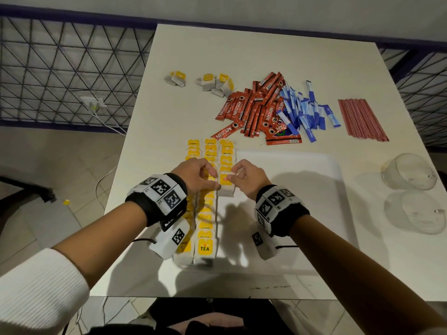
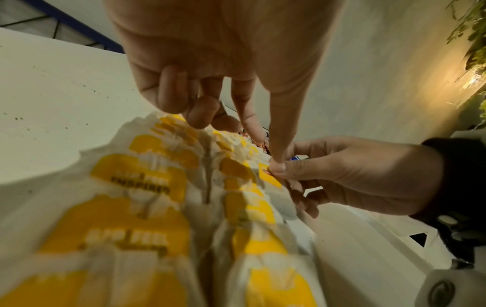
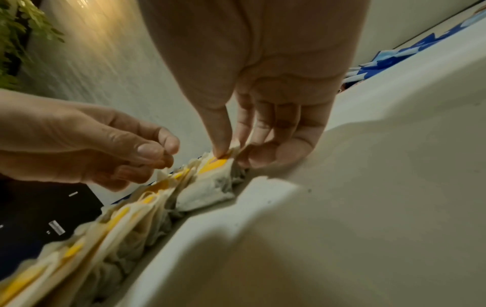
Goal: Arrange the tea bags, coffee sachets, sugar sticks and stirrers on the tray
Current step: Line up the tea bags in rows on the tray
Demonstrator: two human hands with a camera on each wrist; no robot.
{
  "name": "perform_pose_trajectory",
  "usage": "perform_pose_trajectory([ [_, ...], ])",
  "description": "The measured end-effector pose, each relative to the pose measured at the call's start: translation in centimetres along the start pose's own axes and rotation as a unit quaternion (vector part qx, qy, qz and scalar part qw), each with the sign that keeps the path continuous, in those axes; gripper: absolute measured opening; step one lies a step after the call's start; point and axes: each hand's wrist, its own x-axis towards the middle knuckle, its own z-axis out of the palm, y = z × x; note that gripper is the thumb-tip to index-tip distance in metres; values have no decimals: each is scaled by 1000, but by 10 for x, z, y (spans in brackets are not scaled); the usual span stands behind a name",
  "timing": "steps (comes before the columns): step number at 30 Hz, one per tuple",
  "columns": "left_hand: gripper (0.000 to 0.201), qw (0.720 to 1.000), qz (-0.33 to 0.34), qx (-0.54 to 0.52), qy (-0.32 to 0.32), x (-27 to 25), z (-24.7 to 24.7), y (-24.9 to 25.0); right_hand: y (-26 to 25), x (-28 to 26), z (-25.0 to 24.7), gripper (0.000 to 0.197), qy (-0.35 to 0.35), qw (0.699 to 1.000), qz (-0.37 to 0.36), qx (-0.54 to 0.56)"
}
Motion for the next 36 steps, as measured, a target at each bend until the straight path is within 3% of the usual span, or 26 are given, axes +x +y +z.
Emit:
perform_pose_trajectory([
  [7, 20, 999, -12, -36, 7, 0, -10, -5, -7, -10, -10, 50, -18, 999, -29, -7],
  [18, 8, 996, -28, 78, 42, 28, -92, 11, -69, 43, -66, 19, 34, 994, -61, -89],
  [23, 6, 994, -34, 88, 62, 54, -127, 8, -97, 81, -90, 13, 57, 993, -31, -103],
  [27, 16, 995, -49, -12, 81, 80, -140, -9, -103, 116, -106, 41, 53, 996, 14, -65],
  [32, 20, 985, -85, -81, 123, 115, -157, -30, -107, 168, -116, 43, 63, 997, 42, -24],
  [36, 12, 975, -144, -94, 139, 153, -169, -39, -117, 204, -120, 55, 14, 998, 39, -52],
])
